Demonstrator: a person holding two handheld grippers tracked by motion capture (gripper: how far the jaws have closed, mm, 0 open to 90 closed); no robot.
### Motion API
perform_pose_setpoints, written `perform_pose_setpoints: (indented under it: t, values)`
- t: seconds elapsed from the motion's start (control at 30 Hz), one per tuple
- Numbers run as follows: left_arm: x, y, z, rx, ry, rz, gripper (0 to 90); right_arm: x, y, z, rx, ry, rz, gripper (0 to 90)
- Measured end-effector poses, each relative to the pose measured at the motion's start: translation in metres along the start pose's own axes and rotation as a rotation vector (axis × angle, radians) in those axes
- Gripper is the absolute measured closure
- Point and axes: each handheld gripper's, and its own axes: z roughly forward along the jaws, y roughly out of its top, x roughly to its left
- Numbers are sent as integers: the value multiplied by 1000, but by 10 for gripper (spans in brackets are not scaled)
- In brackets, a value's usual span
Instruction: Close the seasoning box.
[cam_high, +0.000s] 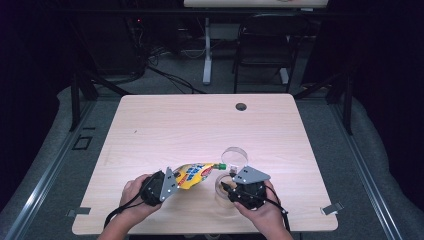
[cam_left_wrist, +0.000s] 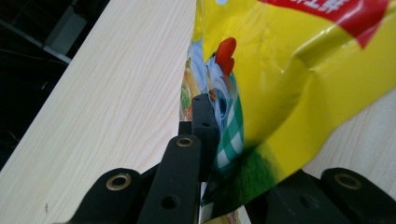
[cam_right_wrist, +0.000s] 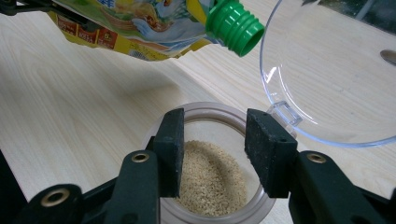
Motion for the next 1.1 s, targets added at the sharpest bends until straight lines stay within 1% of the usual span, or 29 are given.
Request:
perform_pose_setpoints:
  t: [0.03,0.17,0.37,0.43,0.47,0.5,0.57,0.73,0.93,1.03,1.07,1.1]
  values:
    - [1,0,0,2,-3,-1,878,0,0,0,0,1,-1,580]
    - [5,-4,0,-7,-5,-32,878,-1,0,0,-2,2,0,579]
    - [11,-13,-2,-20,-15,-103,878,0,0,-1,-6,2,1,580]
    - [14,-16,-2,-30,-16,-134,879,0,0,-1,-9,2,4,579]
    - [15,-18,-1,-36,-21,-158,879,0,0,-1,-9,1,3,580]
    - [17,-20,-2,-40,-27,-172,879,0,1,-2,-9,2,2,579]
    - [20,-24,-1,-54,-36,-214,879,0,1,-2,-12,2,1,579]
    - [26,-31,1,-72,-51,-286,880,0,1,-2,-16,3,5,580]
    - [34,-41,3,-89,-69,-388,884,-1,1,-3,-18,4,8,579]
    - [38,-46,5,-93,-75,-426,887,0,1,-3,-19,4,8,579]
    - [40,-49,6,-105,-79,-444,888,0,1,-3,-18,4,8,580]
    - [40,-50,6,-107,-82,-454,888,-1,1,-3,-19,4,9,580]
